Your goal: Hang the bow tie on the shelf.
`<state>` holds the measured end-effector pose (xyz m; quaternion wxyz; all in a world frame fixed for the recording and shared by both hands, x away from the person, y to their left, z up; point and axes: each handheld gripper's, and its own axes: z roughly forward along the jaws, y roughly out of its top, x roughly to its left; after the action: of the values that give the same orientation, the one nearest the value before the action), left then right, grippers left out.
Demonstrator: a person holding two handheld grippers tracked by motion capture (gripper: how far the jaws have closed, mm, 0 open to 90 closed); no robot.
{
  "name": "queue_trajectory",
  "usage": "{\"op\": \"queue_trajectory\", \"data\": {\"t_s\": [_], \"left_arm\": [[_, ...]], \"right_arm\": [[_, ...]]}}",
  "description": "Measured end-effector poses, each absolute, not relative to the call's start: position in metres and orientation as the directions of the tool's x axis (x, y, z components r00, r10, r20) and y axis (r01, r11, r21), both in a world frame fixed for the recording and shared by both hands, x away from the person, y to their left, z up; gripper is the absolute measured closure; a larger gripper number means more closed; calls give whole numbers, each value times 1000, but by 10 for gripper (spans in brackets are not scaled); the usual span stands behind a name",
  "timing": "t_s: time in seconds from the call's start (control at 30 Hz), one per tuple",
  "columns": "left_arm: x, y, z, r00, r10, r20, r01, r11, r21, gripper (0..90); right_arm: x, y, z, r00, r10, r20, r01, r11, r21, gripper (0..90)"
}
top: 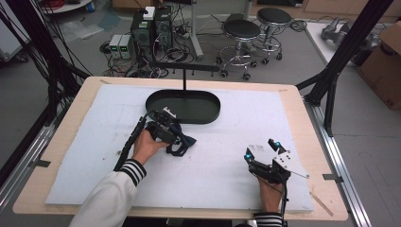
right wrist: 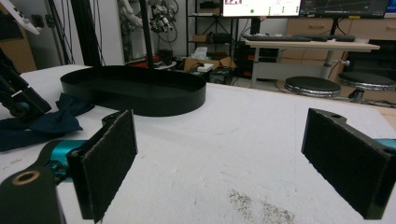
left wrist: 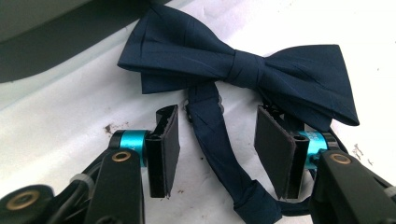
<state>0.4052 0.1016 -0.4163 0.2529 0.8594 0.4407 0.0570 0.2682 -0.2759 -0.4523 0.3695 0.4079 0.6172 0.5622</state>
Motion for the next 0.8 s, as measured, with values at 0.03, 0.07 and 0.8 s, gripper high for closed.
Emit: {"op": "queue_trajectory", "data": {"t_s": [0.03, 0.07, 0.8], "left_arm": [[405, 101, -416, 604, 788, -121, 729, -485, 483, 504], [406, 100, -417, 602, 789, -119, 731, -486, 479, 506], [405, 91, -416, 602, 797, -45, 717, -516, 468, 559]], "right_arm": [[268, -276, -452, -394, 919, 3, 88, 35, 996, 95], [268, -276, -452, -393, 920, 6, 91, 32, 995, 95], [268, -276, -452, -391, 920, 10, 92, 28, 995, 95]]}}
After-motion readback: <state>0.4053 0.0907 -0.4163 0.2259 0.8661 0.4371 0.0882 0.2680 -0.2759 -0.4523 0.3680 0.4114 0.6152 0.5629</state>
